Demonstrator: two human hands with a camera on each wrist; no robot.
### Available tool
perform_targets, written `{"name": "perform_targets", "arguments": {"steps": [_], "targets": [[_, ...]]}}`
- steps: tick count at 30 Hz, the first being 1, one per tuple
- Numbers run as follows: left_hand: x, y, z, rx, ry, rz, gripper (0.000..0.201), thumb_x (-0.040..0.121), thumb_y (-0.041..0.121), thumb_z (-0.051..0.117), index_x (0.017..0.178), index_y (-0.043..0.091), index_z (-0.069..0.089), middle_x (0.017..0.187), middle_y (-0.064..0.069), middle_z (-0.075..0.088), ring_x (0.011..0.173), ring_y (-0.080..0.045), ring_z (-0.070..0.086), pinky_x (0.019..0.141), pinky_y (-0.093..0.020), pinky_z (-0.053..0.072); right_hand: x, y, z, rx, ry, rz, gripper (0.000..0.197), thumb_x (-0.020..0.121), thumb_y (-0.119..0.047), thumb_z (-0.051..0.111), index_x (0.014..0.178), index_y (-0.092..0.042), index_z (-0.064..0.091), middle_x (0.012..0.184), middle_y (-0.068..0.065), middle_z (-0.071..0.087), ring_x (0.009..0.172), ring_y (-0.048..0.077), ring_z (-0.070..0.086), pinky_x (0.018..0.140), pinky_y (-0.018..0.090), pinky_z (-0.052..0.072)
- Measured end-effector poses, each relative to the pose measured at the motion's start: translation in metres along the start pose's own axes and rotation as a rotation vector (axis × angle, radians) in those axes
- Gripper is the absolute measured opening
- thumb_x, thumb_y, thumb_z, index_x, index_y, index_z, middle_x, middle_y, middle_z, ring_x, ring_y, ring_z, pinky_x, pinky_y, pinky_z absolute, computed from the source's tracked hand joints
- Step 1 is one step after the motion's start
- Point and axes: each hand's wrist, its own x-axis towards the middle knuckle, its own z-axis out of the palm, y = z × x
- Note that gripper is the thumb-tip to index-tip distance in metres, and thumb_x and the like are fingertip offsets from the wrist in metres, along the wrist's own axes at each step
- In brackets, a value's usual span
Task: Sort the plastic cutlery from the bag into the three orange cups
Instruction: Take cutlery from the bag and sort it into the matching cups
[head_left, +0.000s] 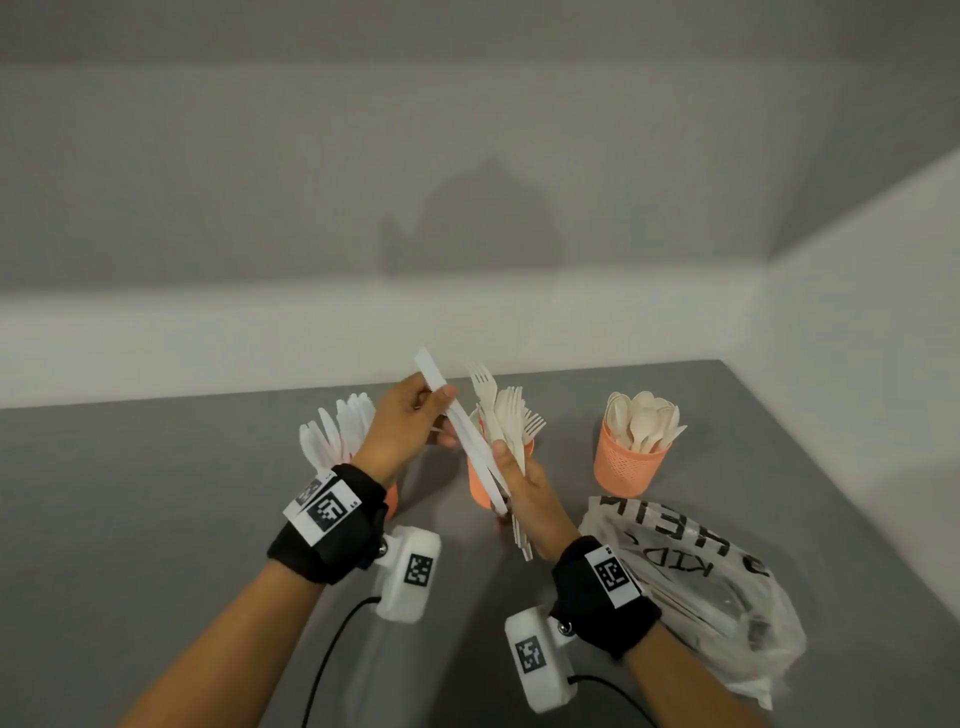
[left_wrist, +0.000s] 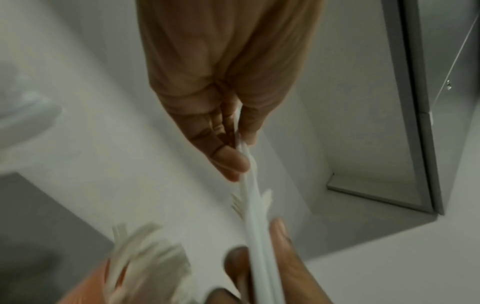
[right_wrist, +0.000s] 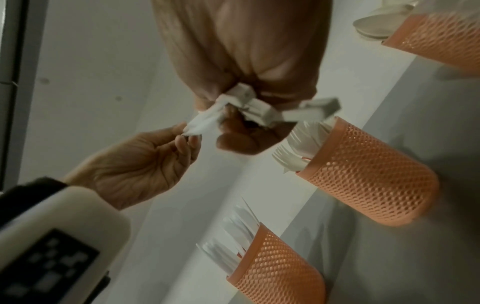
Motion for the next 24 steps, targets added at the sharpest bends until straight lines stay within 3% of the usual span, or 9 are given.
{"name": "perform_targets", "arguments": {"steps": [3, 6, 9, 12, 16, 19, 21, 24], "targets": [[0.006, 0.009, -0.029, -0.059, 0.13, 0.059, 0.014, 0.096, 0.011, 0.048, 0.099, 0.0, 0.055, 0.076, -0.009, 0.057, 0.051, -0.003, 0.062, 0.051, -0.016, 0.054, 0.005, -0.004, 0.001, 0.082, 0.035, -0.018, 0.029, 0.099, -0.039, 0.04, 0.084, -0.016, 0.052, 0.051, -0.003, 0.032, 0.041, 0.01, 0.033, 0.04, 0.023, 0.038], [0.017, 0.016, -0.066, 0.046, 0.313, 0.16, 0.013, 0.095, 0.014, 0.05, 0.099, 0.003, 0.055, 0.079, -0.006, 0.057, 0.055, -0.007, 0.064, 0.058, -0.024, 0.058, 0.008, -0.004, -0.003, 0.106, 0.074, 0.031, 0.025, 0.099, -0.033, 0.039, 0.086, -0.013, 0.047, 0.052, -0.004, 0.031, 0.038, 0.006, 0.034, 0.037, 0.022, 0.039], [0.024, 0.01, -0.092, 0.391, 0.423, 0.299, 0.016, 0.094, 0.014, 0.052, 0.107, 0.003, 0.054, 0.087, -0.008, 0.06, 0.07, -0.024, 0.065, 0.067, -0.034, 0.058, 0.008, -0.001, -0.006, 0.148, 0.051, 0.076, 0.025, 0.1, -0.03, 0.037, 0.089, -0.012, 0.049, 0.054, -0.004, 0.035, 0.039, 0.005, 0.034, 0.039, 0.021, 0.036], [0.022, -0.015, -0.099, 0.696, 0.433, 0.341, 0.044, 0.091, 0.01, 0.056, 0.131, 0.006, 0.039, 0.093, -0.012, 0.061, 0.073, -0.031, 0.063, 0.069, -0.039, 0.051, 0.006, -0.003, -0.005, 0.189, 0.022, 0.112, 0.019, 0.099, -0.02, 0.033, 0.095, -0.009, 0.048, 0.053, -0.006, 0.038, 0.038, 0.005, 0.034, 0.04, 0.02, 0.033], [0.017, -0.057, -0.095, 0.763, 0.376, 0.283, 0.071, 0.091, 0.008, 0.054, 0.148, 0.021, 0.013, 0.087, -0.015, 0.06, 0.068, -0.033, 0.059, 0.064, -0.037, 0.046, 0.004, -0.007, -0.003, 0.16, 0.011, 0.128, 0.018, 0.093, -0.012, 0.03, 0.093, -0.01, 0.048, 0.058, -0.002, 0.039, 0.039, 0.006, 0.032, 0.043, 0.022, 0.032], [0.017, -0.076, -0.088, 0.841, 0.341, 0.231, 0.063, 0.093, 0.009, 0.05, 0.148, 0.017, 0.02, 0.101, -0.024, 0.062, 0.076, -0.039, 0.061, 0.065, -0.038, 0.045, 0.003, -0.008, -0.005, 0.146, 0.022, 0.136, 0.018, 0.094, -0.012, 0.03, 0.096, -0.009, 0.048, 0.059, -0.002, 0.039, 0.039, 0.006, 0.033, 0.042, 0.021, 0.034], [0.016, -0.084, -0.083, 0.924, 0.345, 0.155, 0.058, 0.093, 0.008, 0.051, 0.146, 0.014, 0.027, 0.108, -0.026, 0.061, 0.088, -0.042, 0.061, 0.07, -0.045, 0.048, 0.003, -0.008, -0.007, 0.144, 0.039, 0.125, 0.021, 0.096, -0.012, 0.031, 0.093, -0.01, 0.052, 0.058, -0.002, 0.04, 0.038, 0.006, 0.035, 0.04, 0.021, 0.036], [0.013, -0.096, -0.081, 1.163, 0.327, 0.201, 0.051, 0.08, 0.004, 0.068, 0.128, 0.002, 0.052, 0.098, -0.024, 0.068, 0.098, -0.041, 0.06, 0.073, -0.05, 0.046, 0.002, -0.01, -0.009, 0.153, 0.049, 0.108, 0.023, 0.098, -0.015, 0.033, 0.091, -0.013, 0.054, 0.059, -0.001, 0.039, 0.037, 0.005, 0.035, 0.039, 0.02, 0.037]]}}
